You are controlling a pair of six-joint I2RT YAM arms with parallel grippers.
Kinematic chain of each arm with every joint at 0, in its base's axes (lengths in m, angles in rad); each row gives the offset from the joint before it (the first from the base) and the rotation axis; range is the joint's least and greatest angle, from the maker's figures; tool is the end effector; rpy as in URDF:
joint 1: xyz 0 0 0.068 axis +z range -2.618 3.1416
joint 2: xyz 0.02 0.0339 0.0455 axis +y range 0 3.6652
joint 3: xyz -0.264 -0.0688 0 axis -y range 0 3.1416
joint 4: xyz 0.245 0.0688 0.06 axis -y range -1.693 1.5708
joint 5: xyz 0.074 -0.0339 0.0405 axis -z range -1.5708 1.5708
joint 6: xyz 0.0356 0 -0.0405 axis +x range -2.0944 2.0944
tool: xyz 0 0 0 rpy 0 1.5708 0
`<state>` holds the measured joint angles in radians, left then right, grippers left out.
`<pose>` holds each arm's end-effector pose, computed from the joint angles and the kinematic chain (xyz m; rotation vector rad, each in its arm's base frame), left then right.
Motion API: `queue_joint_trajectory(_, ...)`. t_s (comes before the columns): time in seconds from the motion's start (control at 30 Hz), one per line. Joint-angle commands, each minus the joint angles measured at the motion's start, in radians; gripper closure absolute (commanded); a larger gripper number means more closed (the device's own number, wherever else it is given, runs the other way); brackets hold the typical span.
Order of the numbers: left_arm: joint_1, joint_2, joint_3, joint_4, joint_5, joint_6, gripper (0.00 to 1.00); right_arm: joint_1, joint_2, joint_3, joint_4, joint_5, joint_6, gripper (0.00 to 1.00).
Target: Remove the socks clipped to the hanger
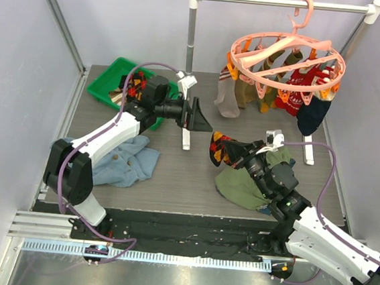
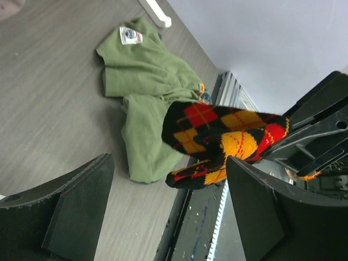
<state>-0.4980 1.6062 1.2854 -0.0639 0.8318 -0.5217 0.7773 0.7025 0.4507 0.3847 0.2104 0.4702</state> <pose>0.3139 -0.2006 0.3202 0.5805 2.0381 -1.4511 0.1325 0.1200 0.2956 -0.0502 1.4992 0.8662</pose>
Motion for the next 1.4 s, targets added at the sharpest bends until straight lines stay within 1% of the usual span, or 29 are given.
queue_joint_trajectory(0.0,-0.016,0.0,0.015,-0.019,0.076,0.017,0.12,0.005,-0.008,0.045,0.091,-0.02,0.022,0.99)
queue_joint_trajectory(0.13,-0.04,0.008,0.031,-0.01,0.122,-0.032,0.12,0.004,0.015,0.049,0.108,-0.062,0.008,0.99)
queue_joint_trajectory(0.27,-0.063,-0.005,0.025,0.042,0.133,-0.101,0.12,0.004,0.025,0.026,0.151,-0.074,0.018,0.99)
queue_joint_trajectory(0.33,-0.073,-0.008,0.014,0.059,0.128,-0.116,0.17,0.005,0.026,0.011,0.18,-0.08,0.024,0.99)
queue_joint_trajectory(0.37,-0.074,-0.009,0.008,0.059,0.124,-0.136,0.23,0.004,0.029,0.009,0.186,-0.083,0.025,0.99)
queue_joint_trajectory(0.4,-0.074,-0.009,-0.001,0.097,0.119,-0.15,0.31,0.004,0.032,0.006,0.19,-0.089,0.027,0.99)
queue_joint_trajectory(0.43,-0.076,-0.006,-0.006,0.117,0.116,-0.168,0.54,0.004,0.035,0.005,0.195,-0.092,0.031,0.99)
queue_joint_trajectory(0.47,-0.076,-0.005,-0.009,0.133,0.112,-0.188,0.67,0.005,0.038,0.003,0.198,-0.095,0.034,0.99)
queue_joint_trajectory(0.5,-0.076,-0.002,-0.017,0.168,0.104,-0.23,0.86,0.004,0.038,-0.004,0.207,-0.101,0.039,0.98)
queue_joint_trajectory(0.53,-0.076,0.001,-0.02,0.182,0.101,-0.248,0.94,0.005,0.038,-0.009,0.212,-0.108,0.044,0.96)
queue_joint_trajectory(0.57,-0.076,0.0,-0.02,0.184,0.09,-0.261,1.0,0.005,0.037,-0.013,0.215,-0.109,0.05,0.95)
queue_joint_trajectory(0.6,-0.073,0.0,-0.003,0.162,0.042,-0.25,1.0,0.005,0.031,-0.023,0.214,-0.112,0.053,0.89)
queue_joint_trajectory(0.67,-0.071,-0.014,0.031,0.018,-0.014,-0.195,1.0,0.004,0.019,-0.033,0.206,-0.111,0.057,0.78)
queue_joint_trajectory(0.7,-0.067,-0.023,0.057,-0.026,-0.101,-0.134,1.0,0.004,-0.003,-0.044,0.188,-0.106,0.059,0.65)
queue_joint_trajectory(0.73,-0.066,-0.035,0.069,-0.13,-0.162,-0.097,1.0,0.004,-0.014,-0.052,0.175,-0.095,0.061,0.59)
queue_joint_trajectory(0.77,-0.065,-0.048,0.08,-0.172,-0.221,-0.072,1.0,0.004,-0.029,-0.058,0.16,-0.083,0.062,0.54)
queue_joint_trajectory(0.8,-0.06,-0.069,0.097,-0.207,-0.288,-0.049,1.0,0.005,-0.044,-0.073,0.126,-0.074,0.058,0.43)
queue_joint_trajectory(0.83,-0.059,-0.078,0.104,-0.276,-0.409,-0.013,1.0,0.004,-0.079,-0.082,0.112,-0.047,0.056,0.39)
queue_joint_trajectory(0.87,-0.056,-0.087,0.115,-0.307,-0.486,-0.002,1.0,0.005,-0.095,-0.098,0.099,-0.033,0.056,0.36)
queue_joint_trajectory(0.9,-0.044,-0.103,0.118,-0.336,-0.547,0.008,1.0,0.004,-0.11,-0.104,0.07,-0.019,0.054,0.28)
queue_joint_trajectory(0.93,-0.033,-0.107,0.123,-0.356,-0.657,0.009,1.0,0.004,-0.144,-0.109,0.054,0.004,0.053,0.25)
queue_joint_trajectory(1.0,0.021,-0.114,0.132,-0.408,-0.73,0.003,1.0,0.004,-0.17,-0.116,0.017,0.02,0.041,0.18)
queue_joint_trajectory(1.03,0.045,-0.112,0.137,-0.418,-0.765,-0.007,1.0,0.004,-0.188,-0.116,0.005,0.026,0.038,0.17)
queue_joint_trajectory(1.07,0.074,-0.109,0.15,-0.43,-0.773,-0.015,1.0,0.004,-0.198,-0.115,-0.007,0.035,0.036,0.16)
queue_joint_trajectory(1.17,0.215,-0.094,0.186,-0.404,-0.786,-0.02,1.0,0.004,-0.212,-0.121,-0.029,0.04,0.035,0.15)
queue_joint_trajectory(1.23,0.26,-0.053,0.212,-0.384,-0.796,-0.015,1.0,0.005,-0.212,-0.124,-0.032,0.037,0.039,0.15)
queue_joint_trajectory(1.27,0.3,-0.026,0.259,-0.386,-0.806,-0.011,1.0,0.005,-0.206,-0.125,-0.03,0.034,0.041,0.15)
queue_joint_trajectory(1.33,0.337,0.05,0.314,-0.395,-0.803,-0.011,1.0,0.005,-0.198,-0.122,-0.03,0.03,0.044,0.15)
queue_joint_trajectory(1.37,0.369,0.076,0.368,-0.392,-0.781,-0.011,1.0,0.004,-0.195,-0.116,-0.038,0.027,0.044,0.15)
